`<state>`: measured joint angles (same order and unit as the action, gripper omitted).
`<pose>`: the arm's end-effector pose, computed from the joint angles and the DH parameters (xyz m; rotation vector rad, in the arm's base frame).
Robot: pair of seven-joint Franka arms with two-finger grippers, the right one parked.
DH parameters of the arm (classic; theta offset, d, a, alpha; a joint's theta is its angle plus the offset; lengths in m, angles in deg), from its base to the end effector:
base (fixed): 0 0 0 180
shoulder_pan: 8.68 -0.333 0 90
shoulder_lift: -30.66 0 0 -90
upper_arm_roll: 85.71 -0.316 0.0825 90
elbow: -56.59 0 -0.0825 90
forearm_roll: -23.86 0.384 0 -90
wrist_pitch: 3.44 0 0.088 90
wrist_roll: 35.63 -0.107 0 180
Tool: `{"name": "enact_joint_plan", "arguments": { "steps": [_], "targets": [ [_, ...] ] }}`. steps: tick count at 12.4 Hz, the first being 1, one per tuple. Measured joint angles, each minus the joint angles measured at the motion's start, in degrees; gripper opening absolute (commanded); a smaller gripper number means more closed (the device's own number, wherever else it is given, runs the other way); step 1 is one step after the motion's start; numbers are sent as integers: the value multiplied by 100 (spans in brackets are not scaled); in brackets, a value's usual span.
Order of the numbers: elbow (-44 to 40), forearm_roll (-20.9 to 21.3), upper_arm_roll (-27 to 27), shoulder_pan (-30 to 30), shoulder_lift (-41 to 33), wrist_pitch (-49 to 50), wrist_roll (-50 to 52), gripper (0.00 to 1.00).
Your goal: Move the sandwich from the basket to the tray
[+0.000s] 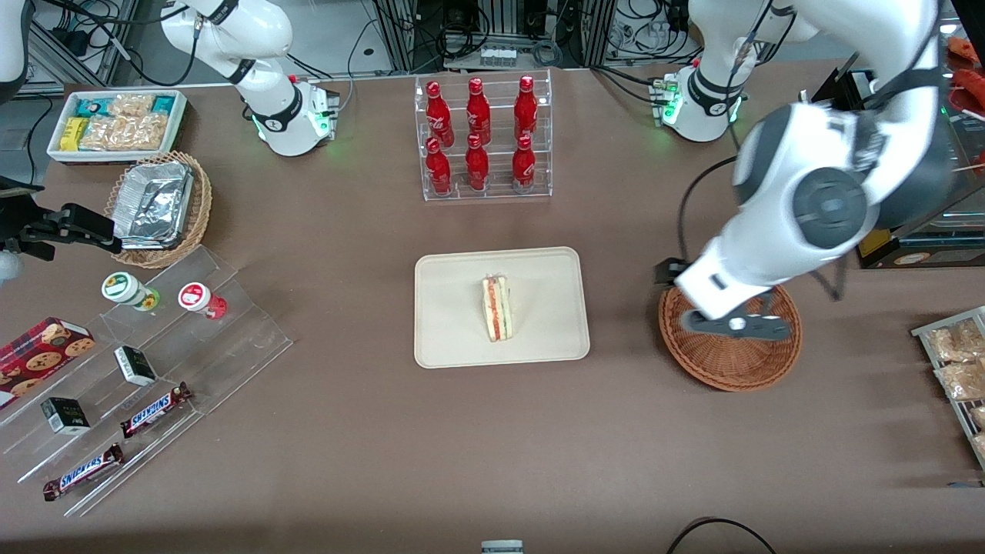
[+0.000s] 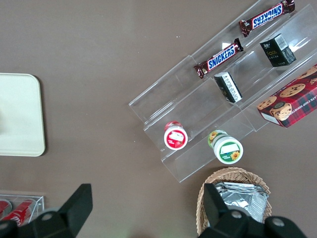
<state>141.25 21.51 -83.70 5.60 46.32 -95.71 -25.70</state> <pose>0.6037 -0.1782 0.5093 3.1115 -0.1648 -0.2311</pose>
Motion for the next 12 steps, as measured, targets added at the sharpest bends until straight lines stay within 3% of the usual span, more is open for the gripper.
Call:
{"name": "enact_joint_plan", "arguments": {
  "steps": [3,6,12],
  "targets": [
    [362,-52,525,-974,-627,187,-371,100],
    [434,-40,1058,-1549,-915,599,-381,100],
    [433,57,1123,-2262,-1481,1351,-876,100]
  ]
}}
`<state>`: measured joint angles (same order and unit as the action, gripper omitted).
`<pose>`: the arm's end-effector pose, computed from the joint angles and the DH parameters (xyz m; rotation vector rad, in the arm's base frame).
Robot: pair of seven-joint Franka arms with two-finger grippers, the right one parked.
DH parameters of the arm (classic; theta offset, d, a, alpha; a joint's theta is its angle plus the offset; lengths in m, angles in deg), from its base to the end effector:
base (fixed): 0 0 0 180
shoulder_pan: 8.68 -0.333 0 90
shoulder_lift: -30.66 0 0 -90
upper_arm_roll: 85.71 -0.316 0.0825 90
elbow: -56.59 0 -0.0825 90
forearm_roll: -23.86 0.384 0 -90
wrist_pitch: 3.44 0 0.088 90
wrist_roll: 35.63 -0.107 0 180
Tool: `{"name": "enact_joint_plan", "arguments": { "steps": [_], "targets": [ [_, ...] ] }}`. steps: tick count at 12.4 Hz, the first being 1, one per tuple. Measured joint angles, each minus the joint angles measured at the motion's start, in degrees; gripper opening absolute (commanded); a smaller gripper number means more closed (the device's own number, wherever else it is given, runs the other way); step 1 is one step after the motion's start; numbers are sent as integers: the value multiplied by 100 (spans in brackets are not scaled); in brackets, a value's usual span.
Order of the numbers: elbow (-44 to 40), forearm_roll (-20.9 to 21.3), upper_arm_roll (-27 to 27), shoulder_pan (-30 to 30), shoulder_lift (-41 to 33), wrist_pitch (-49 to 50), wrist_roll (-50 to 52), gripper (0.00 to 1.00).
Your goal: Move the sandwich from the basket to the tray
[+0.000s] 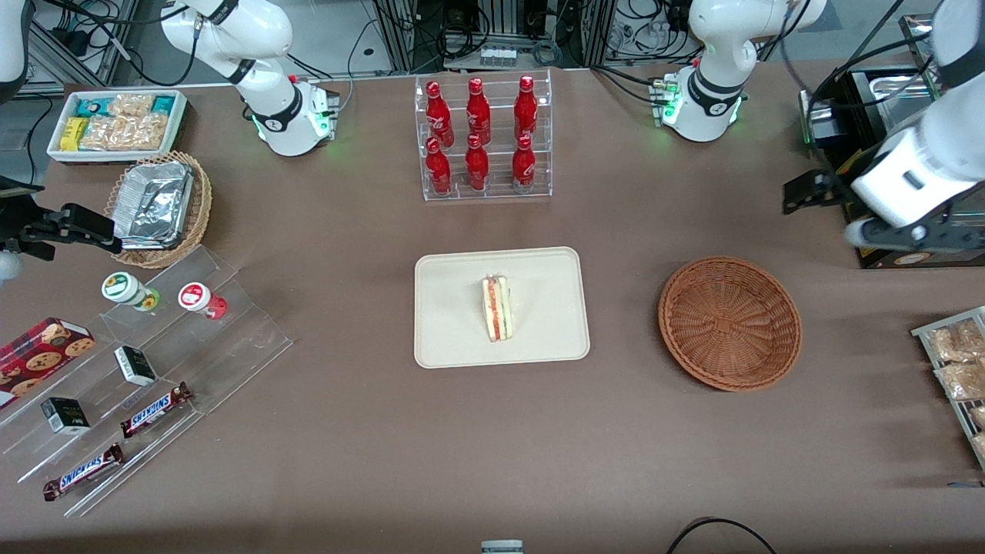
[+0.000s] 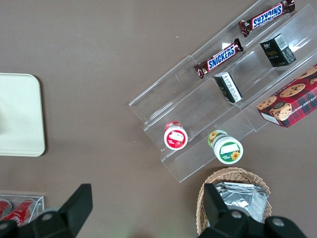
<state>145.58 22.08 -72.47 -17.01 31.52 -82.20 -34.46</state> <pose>0.5345 -0.0488 0.6096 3.1009 -0.1065 -0.3030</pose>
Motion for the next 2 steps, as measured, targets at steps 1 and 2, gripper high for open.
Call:
{"name": "enact_joint_plan", "arguments": {
  "steps": [1,2],
  "targets": [
    [0,38,-23,-26,-75,116,0,100],
    [0,60,-44,-27,-121,202,0,100]
  ]
}}
